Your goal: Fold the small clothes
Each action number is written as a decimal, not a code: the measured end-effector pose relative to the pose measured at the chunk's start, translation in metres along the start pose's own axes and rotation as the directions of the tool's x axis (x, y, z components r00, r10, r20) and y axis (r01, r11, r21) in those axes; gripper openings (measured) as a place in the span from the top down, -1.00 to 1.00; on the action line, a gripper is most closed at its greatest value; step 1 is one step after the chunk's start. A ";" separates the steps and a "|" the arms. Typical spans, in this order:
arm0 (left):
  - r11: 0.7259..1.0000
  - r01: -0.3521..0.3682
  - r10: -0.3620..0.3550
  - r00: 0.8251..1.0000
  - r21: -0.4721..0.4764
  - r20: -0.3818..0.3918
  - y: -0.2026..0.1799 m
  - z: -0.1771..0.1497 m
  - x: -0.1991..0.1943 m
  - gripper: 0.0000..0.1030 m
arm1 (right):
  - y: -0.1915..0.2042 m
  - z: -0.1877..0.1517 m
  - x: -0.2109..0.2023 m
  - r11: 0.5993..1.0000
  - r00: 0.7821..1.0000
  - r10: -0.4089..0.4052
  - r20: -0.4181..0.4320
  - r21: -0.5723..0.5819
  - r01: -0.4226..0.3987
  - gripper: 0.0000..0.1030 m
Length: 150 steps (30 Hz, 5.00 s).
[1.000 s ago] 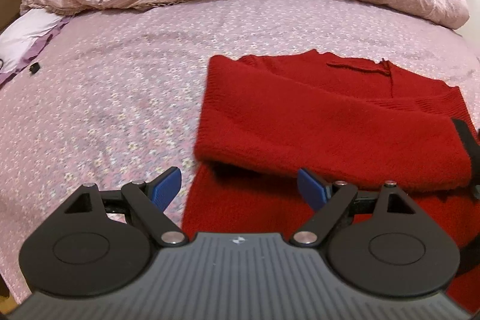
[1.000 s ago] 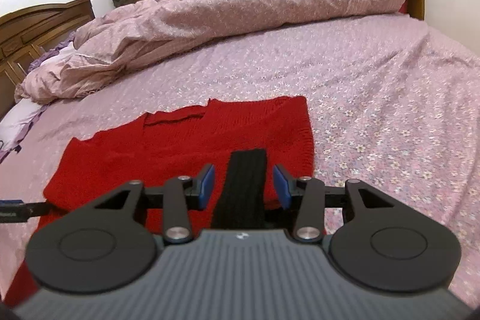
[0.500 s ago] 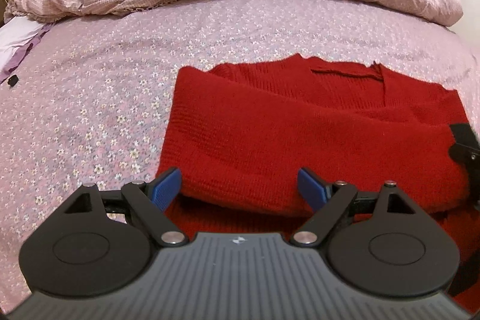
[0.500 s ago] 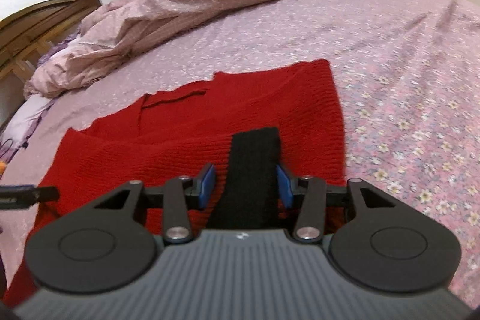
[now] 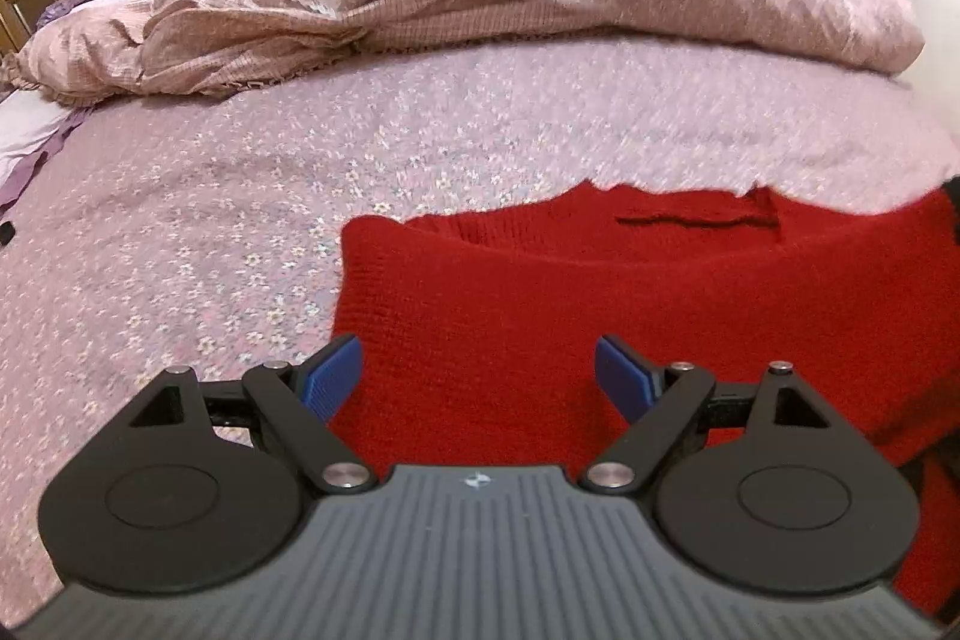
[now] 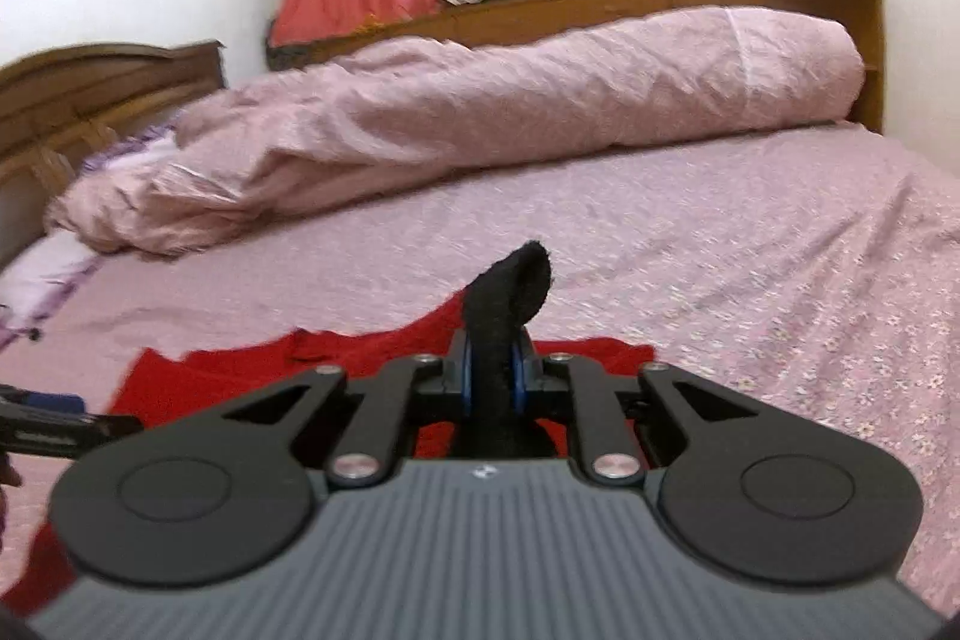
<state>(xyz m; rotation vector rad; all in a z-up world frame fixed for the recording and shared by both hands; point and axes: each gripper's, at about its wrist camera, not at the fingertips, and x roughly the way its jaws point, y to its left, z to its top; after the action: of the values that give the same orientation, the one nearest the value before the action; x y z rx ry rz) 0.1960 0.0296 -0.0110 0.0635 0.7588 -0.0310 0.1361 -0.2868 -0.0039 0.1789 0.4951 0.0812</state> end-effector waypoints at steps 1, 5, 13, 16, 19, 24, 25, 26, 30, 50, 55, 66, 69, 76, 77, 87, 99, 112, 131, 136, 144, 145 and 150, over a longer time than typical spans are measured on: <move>1.000 -0.012 0.012 1.000 0.010 -0.010 -0.001 -0.001 0.008 -0.70 | -0.004 -0.003 0.008 1.000 1.000 -0.010 -0.026 0.007 0.010 0.70; 0.998 -0.046 0.047 0.999 0.039 -0.018 -0.003 -0.005 0.029 -0.74 | -0.013 -0.024 0.040 0.995 0.987 -0.097 -0.127 0.000 0.098 0.70; 0.998 -0.057 0.057 0.998 0.018 -0.004 0.004 -0.007 0.043 -0.85 | -0.023 -0.040 0.047 0.995 0.989 -0.086 -0.124 0.043 0.092 0.69; 0.999 -0.049 0.049 0.999 0.014 -0.008 0.006 -0.006 0.041 -0.86 | -0.025 -0.041 0.044 0.995 0.991 -0.077 -0.112 0.053 0.084 0.68; 0.998 -0.055 0.055 0.998 0.003 -0.026 0.009 -0.005 0.033 -0.86 | -0.026 -0.038 0.041 0.994 0.991 -0.069 -0.117 0.072 0.078 0.60; 0.996 -0.088 0.088 0.994 -0.003 -0.064 0.014 -0.008 0.011 -0.85 | -0.023 -0.037 0.019 0.989 0.990 -0.084 -0.113 0.108 0.097 0.32; 0.996 -0.094 0.094 0.993 -0.004 -0.067 0.015 -0.010 0.006 -0.85 | -0.022 -0.038 0.013 0.990 0.990 -0.086 -0.112 0.104 0.098 0.29; 0.995 -0.100 0.099 0.993 -0.006 -0.069 0.016 -0.011 0.001 -0.85 | -0.021 -0.040 0.006 0.990 0.990 -0.088 -0.109 0.102 0.099 0.27; 0.995 -0.102 0.100 0.992 -0.020 -0.081 0.021 -0.021 -0.021 -0.85 | -0.022 -0.045 -0.021 0.989 0.989 -0.103 -0.102 0.099 0.113 0.18; 0.990 -0.105 0.097 0.992 -0.096 -0.082 0.049 -0.080 -0.119 -0.85 | -0.002 -0.071 -0.120 0.993 0.989 -0.107 -0.106 0.048 0.112 0.05; 0.986 -0.103 0.091 0.991 -0.130 -0.100 0.058 -0.103 -0.135 -0.85 | 0.002 -0.082 -0.134 0.991 0.984 -0.124 -0.131 0.032 0.129 0.04; 0.984 -0.103 0.084 0.988 -0.145 -0.132 0.071 -0.151 -0.161 -0.86 | -0.010 -0.104 -0.162 0.982 0.964 -0.167 -0.208 0.047 0.180 -0.01; 0.986 -0.091 0.071 0.987 -0.139 -0.144 0.072 -0.159 -0.159 -0.86 | -0.012 -0.114 -0.167 0.984 0.958 -0.156 -0.242 0.049 0.172 -0.01; 0.986 -0.077 0.054 0.987 -0.147 -0.154 0.078 -0.168 -0.153 -0.86 | -0.014 -0.135 -0.167 0.987 0.942 -0.141 -0.303 0.026 0.156 -0.01; 0.986 -0.067 0.043 0.987 -0.153 -0.157 0.080 -0.169 -0.153 -0.86 | -0.014 -0.136 -0.167 0.988 0.944 -0.139 -0.300 0.022 0.153 -0.01; 0.993 0.028 -0.048 0.982 -0.112 -0.181 0.070 -0.184 -0.153 -0.83 | -0.014 -0.137 -0.170 0.996 0.947 -0.075 -0.313 0.029 0.088 -0.06; 0.995 0.098 -0.093 0.984 0.023 -0.153 0.052 -0.198 -0.175 -0.44 | -0.016 -0.149 -0.180 0.986 0.930 0.113 -0.349 0.158 -0.060 -0.06; 0.983 0.182 -0.172 0.967 0.035 -0.188 0.038 -0.195 -0.164 -0.11 | -0.004 -0.151 -0.171 0.998 0.921 0.064 -0.384 0.050 -0.049 -0.05; 0.987 0.156 -0.150 0.978 0.031 -0.146 0.038 -0.200 -0.153 0.24 | -0.001 -0.164 -0.167 0.990 0.902 0.143 -0.407 0.075 -0.123 0.37; 0.980 0.181 -0.191 0.971 -0.080 -0.142 0.055 -0.194 -0.154 0.67 | -0.007 -0.163 -0.169 0.981 0.907 0.179 -0.380 0.143 -0.133 0.67; 0.906 0.343 -0.343 0.938 -0.246 0.044 0.074 -0.159 -0.177 0.71 | -0.007 -0.117 -0.179 0.925 0.924 0.337 -0.180 0.244 -0.290 0.69; 0.901 0.354 -0.349 0.935 -0.252 0.065 0.075 -0.153 -0.179 0.72 | -0.007 -0.111 -0.179 0.922 0.926 0.343 -0.157 0.242 -0.301 0.69; 0.899 0.356 -0.327 0.933 -0.253 0.153 0.075 -0.126 -0.191 0.75 | -0.008 -0.090 -0.175 0.912 0.935 0.349 -0.060 0.253 -0.324 0.70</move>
<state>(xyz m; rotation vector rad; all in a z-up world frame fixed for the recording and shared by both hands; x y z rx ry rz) -0.0248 0.1144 0.0324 -0.3390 0.6535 -0.2616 -0.0601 -0.3018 -0.0016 0.5001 0.5743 0.3718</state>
